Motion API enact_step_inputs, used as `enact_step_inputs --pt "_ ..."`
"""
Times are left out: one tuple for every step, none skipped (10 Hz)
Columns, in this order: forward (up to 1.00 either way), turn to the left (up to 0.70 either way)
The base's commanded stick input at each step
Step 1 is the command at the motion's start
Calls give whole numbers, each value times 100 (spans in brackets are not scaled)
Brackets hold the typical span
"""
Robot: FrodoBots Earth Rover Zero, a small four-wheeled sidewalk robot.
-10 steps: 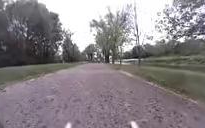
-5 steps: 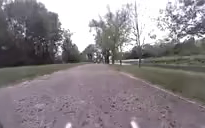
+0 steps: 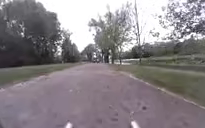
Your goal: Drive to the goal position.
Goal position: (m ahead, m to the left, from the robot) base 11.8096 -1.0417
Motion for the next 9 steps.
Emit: enact_step_inputs --pt "70 0" --pt "70 0" --pt "70 0" --pt "70 0" --pt "70 0" --pt "70 0" --pt "70 0" --pt "70 0" --pt "70 0"
